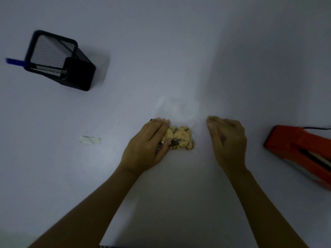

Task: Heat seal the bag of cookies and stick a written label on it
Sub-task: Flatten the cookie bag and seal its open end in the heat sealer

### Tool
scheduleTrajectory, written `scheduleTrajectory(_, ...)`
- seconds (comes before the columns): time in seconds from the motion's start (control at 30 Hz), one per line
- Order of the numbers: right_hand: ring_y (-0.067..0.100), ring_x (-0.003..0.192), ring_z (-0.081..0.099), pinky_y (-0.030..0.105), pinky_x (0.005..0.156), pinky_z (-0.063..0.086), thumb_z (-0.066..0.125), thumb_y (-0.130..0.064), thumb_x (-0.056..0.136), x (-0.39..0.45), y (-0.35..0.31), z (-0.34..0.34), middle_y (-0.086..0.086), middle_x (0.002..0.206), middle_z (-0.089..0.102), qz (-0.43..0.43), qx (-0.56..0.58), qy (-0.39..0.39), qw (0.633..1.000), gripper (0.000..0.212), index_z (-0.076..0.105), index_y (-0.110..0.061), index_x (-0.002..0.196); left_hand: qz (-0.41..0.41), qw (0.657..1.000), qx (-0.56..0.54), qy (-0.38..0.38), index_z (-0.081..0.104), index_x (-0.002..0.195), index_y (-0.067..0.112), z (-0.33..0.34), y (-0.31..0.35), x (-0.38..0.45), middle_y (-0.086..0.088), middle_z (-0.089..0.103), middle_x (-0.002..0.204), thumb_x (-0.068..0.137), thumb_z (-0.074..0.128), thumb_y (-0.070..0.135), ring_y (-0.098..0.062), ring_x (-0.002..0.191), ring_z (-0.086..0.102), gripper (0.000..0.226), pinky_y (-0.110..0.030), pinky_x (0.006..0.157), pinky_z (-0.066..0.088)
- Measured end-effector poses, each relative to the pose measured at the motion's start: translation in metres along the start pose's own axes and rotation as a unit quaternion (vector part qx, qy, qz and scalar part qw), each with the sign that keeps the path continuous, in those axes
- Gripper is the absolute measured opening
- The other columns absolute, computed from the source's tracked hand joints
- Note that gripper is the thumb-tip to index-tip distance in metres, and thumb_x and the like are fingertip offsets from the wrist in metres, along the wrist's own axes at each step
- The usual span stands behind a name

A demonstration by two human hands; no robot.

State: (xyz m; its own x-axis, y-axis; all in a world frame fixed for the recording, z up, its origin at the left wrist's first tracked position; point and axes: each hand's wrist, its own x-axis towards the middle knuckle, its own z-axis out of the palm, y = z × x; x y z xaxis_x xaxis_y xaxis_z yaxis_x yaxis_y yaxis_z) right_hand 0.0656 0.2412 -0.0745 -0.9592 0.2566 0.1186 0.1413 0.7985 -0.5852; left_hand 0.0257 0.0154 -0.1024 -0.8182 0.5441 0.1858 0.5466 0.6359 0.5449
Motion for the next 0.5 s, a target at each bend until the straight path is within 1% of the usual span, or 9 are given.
scheduleTrajectory(0.03,0.017,0.092,0.062,0.024,0.087,0.048,0.051,-0.043,0.093,0.003,-0.011,0.002,-0.001,0.099,0.071,0.067,0.023,0.019,0.997,0.038,0.071,-0.011,0.103,0.0,1.0,-0.001,0.0,0.058,0.125,-0.002,-0.001,0.0,0.0,-0.016,0.063,0.121,0.092,0.055,0.026,-0.024,0.118,0.053,0.043,-0.027,0.102,0.044)
scheduleTrajectory(0.07,0.014,0.084,0.062,0.014,0.077,0.047,0.057,-0.043,0.09,0.007,-0.022,0.006,-0.004,0.094,0.069,0.136,0.051,0.02,0.989,0.035,0.07,-0.013,0.101,0.0,1.0,-0.001,0.001,0.058,0.124,-0.002,-0.001,0.001,0.0,-0.016,0.063,0.121,0.092,0.055,0.026,-0.024,0.118,0.053,0.043,-0.028,0.1,0.046)
scheduleTrajectory(0.1,0.011,0.079,0.062,0.01,0.07,0.045,0.062,-0.044,0.087,0.012,-0.031,0.01,-0.004,0.091,0.067,0.199,0.073,0.012,0.977,0.034,0.067,-0.015,0.102,-0.001,1.0,-0.001,0.001,0.058,0.124,-0.002,-0.003,0.001,0.001,-0.016,0.063,0.121,0.093,0.054,0.027,-0.024,0.118,0.053,0.043,-0.028,0.098,0.047)
scheduleTrajectory(0.13,0.011,0.078,0.062,0.012,0.068,0.046,0.066,-0.045,0.084,0.015,-0.039,0.015,-0.003,0.088,0.066,0.25,0.089,0.004,0.964,0.035,0.065,-0.016,0.103,-0.003,1.0,-0.002,0.001,0.058,0.124,-0.001,-0.003,0.002,0.0,-0.016,0.062,0.121,0.094,0.052,0.029,-0.024,0.118,0.053,0.043,-0.028,0.098,0.047)
scheduleTrajectory(0.17,0.012,0.077,0.062,0.017,0.068,0.047,0.07,-0.044,0.081,0.019,-0.045,0.018,-0.001,0.086,0.066,0.285,0.099,0.001,0.953,0.036,0.063,-0.017,0.104,-0.004,1.0,-0.003,0.0,0.058,0.125,-0.001,-0.004,0.002,0.0,-0.015,0.062,0.122,0.094,0.05,0.03,-0.023,0.118,0.053,0.044,-0.027,0.097,0.047)
scheduleTrajectory(0.27,0.016,0.08,0.061,0.03,0.074,0.051,0.076,-0.039,0.076,0.026,-0.057,0.023,0.002,0.087,0.065,0.34,0.102,0.004,0.935,0.04,0.059,-0.015,0.103,-0.005,1.0,-0.001,0.0,0.057,0.126,0.0,-0.005,0.002,0.0,-0.015,0.062,0.123,0.095,0.049,0.031,-0.023,0.119,0.052,0.045,-0.026,0.099,0.045)
scheduleTrajectory(0.33,0.019,0.087,0.06,0.03,0.075,0.049,0.079,-0.036,0.072,0.028,-0.061,0.026,0.004,0.095,0.062,0.363,0.111,-0.006,0.925,0.044,0.058,-0.015,0.105,-0.004,1.0,0.002,0.005,0.057,0.126,0.0,-0.005,0.001,0.0,-0.015,0.061,0.122,0.093,0.051,0.029,-0.023,0.118,0.052,0.044,-0.025,0.099,0.043)
scheduleTrajectory(0.43,0.02,0.092,0.056,0.025,0.073,0.042,0.082,-0.029,0.069,0.027,-0.07,0.031,0.007,0.109,0.057,0.388,0.128,-0.021,0.912,0.049,0.056,-0.016,0.109,-0.003,1.0,-0.005,0.001,0.057,0.126,0.0,-0.007,0.001,-0.001,-0.015,0.061,0.122,0.093,0.052,0.029,-0.022,0.118,0.052,0.045,-0.023,0.098,0.042)
scheduleTrajectory(0.5,0.019,0.092,0.057,0.025,0.074,0.044,0.082,-0.026,0.069,0.028,-0.076,0.031,0.006,0.109,0.058,0.401,0.142,-0.009,0.905,0.05,0.057,-0.015,0.111,-0.007,1.0,-0.01,-0.001,0.057,0.126,0.001,-0.008,0.0,-0.002,-0.015,0.061,0.122,0.092,0.052,0.03,-0.022,0.117,0.052,0.045,-0.022,0.098,0.042)
